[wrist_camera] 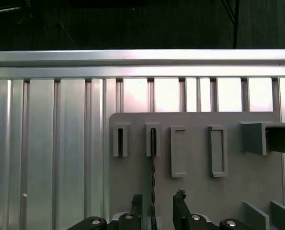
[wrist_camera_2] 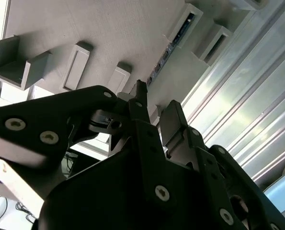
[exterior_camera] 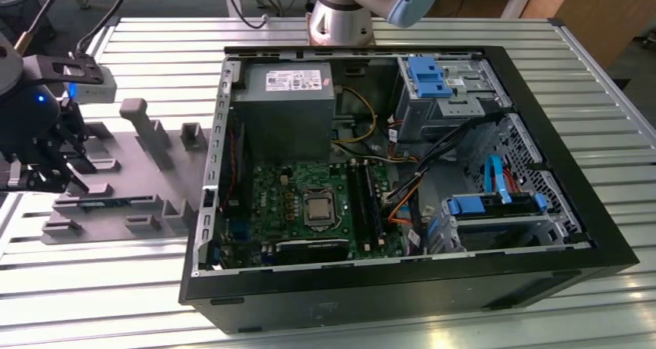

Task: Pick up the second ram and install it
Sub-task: 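Pick up the second ram and move it above second insertion slot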

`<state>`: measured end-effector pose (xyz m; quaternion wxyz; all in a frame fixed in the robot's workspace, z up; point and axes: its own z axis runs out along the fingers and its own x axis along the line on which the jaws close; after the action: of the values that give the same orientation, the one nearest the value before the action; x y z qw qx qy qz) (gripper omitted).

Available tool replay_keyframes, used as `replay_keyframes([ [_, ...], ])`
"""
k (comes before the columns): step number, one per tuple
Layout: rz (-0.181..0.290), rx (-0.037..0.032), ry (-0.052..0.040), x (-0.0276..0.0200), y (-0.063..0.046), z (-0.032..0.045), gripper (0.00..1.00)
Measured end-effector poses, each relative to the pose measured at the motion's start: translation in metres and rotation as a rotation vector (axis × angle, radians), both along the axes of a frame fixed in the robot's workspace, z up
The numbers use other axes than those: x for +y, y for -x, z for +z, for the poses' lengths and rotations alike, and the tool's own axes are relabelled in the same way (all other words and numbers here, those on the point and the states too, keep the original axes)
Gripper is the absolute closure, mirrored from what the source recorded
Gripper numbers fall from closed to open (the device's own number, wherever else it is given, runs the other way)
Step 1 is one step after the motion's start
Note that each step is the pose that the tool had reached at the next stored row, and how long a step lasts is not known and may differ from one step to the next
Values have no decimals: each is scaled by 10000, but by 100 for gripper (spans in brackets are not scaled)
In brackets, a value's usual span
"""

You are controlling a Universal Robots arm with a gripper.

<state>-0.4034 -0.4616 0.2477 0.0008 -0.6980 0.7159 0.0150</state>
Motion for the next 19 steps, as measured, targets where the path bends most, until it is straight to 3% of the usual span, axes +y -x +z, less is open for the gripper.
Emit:
replay_keyframes([
  [6,105,-1,-1,-24,9,-95,62],
  [12,123,-4,-2,-25,10,-113,62],
  [19,125,-1,-1,-26,19,-195,62],
])
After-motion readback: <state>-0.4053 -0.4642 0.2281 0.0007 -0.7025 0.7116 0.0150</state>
